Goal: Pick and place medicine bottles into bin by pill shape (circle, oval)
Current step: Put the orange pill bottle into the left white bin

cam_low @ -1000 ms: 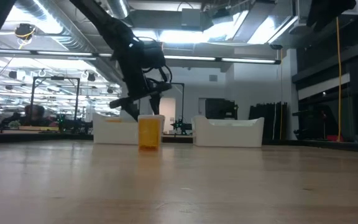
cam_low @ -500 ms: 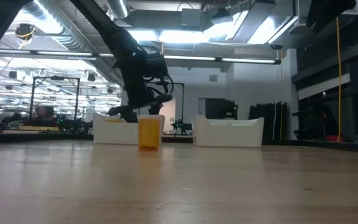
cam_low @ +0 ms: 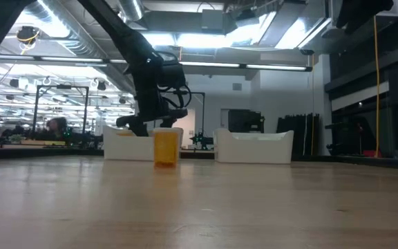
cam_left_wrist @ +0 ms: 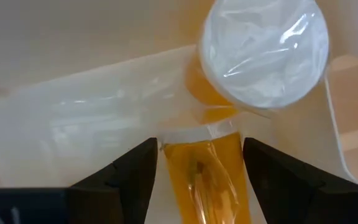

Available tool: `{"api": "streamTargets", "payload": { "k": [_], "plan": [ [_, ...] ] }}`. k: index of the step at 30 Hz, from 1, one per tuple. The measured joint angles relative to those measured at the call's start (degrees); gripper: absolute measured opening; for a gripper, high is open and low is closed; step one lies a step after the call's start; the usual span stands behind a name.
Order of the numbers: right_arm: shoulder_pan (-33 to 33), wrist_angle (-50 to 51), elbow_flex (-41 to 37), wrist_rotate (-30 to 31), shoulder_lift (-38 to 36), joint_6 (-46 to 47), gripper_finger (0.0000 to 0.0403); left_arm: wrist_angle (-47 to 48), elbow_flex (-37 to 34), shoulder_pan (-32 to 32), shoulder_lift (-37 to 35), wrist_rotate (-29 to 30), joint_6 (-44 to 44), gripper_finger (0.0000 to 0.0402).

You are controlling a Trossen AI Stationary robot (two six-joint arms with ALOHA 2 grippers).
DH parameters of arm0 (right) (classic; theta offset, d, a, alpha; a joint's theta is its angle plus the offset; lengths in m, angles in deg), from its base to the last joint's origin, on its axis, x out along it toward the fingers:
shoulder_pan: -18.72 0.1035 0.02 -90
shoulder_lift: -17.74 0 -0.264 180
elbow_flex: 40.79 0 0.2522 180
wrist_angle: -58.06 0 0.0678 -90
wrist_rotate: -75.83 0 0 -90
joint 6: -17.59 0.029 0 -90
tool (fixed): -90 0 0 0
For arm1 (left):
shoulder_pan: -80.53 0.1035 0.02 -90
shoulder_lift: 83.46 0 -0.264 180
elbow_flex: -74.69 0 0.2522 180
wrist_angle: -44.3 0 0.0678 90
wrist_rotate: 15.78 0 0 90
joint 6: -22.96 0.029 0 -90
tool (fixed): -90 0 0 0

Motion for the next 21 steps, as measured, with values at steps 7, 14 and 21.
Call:
{"api": "streamTargets", "payload": {
  "k": [7,14,21],
  "plan": [
    [0.00,0.00,0.00,0.00,0.00,0.05,0.0233,0.02,0.00,0.00,0.00,1.41,1.70,0.0198],
    [-0.02,0.00,0.00,0.00,0.00,0.05,0.0233,0.06,0.00,0.00,-0.50,0.98,3.02,0.0166],
    [-0.01,0.02,0.00,0.00,0.00,0.05,0.0233,-0.05,0.00,-1.78,-5.36,5.72,4.73,0.0166]
  ]
}}
